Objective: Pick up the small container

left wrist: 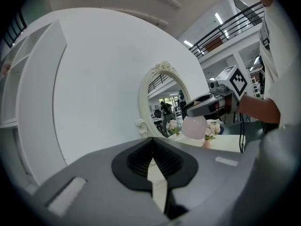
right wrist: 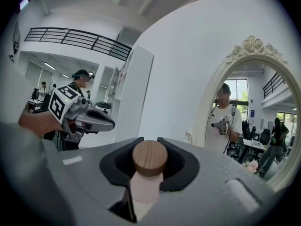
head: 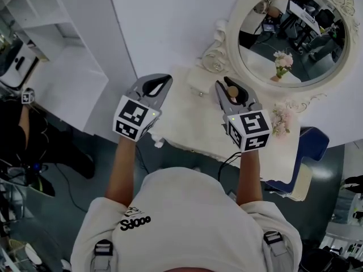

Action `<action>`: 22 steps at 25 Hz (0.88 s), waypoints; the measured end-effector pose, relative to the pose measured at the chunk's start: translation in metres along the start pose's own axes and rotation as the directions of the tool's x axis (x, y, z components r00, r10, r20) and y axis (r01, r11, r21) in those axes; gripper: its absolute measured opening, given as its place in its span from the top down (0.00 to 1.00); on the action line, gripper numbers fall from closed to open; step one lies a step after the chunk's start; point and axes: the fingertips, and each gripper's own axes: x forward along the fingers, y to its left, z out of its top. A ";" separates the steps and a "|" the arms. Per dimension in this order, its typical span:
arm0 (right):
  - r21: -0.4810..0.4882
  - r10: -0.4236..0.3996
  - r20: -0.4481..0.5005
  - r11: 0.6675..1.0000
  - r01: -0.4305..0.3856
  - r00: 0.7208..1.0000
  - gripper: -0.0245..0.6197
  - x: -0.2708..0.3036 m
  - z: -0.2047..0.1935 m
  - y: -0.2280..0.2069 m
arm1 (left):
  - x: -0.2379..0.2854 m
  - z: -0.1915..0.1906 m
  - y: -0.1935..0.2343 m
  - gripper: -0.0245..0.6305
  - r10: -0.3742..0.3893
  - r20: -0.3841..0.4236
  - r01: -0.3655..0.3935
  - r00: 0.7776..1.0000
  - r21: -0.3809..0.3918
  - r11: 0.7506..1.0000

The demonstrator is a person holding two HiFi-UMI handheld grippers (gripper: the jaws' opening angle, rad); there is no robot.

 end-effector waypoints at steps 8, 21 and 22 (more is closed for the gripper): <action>-0.001 0.014 -0.005 1.000 -0.014 1.000 0.82 0.003 -0.003 -0.001 | 0.000 0.001 -0.002 0.93 0.007 -0.005 -0.007 1.000 -0.002 1.000; 0.016 0.036 -0.021 0.999 -0.036 0.999 0.82 0.009 -0.014 -0.002 | 0.001 -0.015 -0.005 0.93 0.012 -0.045 -0.013 0.999 -0.025 1.000; 0.017 0.037 -0.022 0.999 -0.036 0.999 0.82 0.009 -0.015 -0.002 | 0.001 -0.016 -0.005 0.93 0.011 -0.047 -0.012 0.999 -0.027 1.000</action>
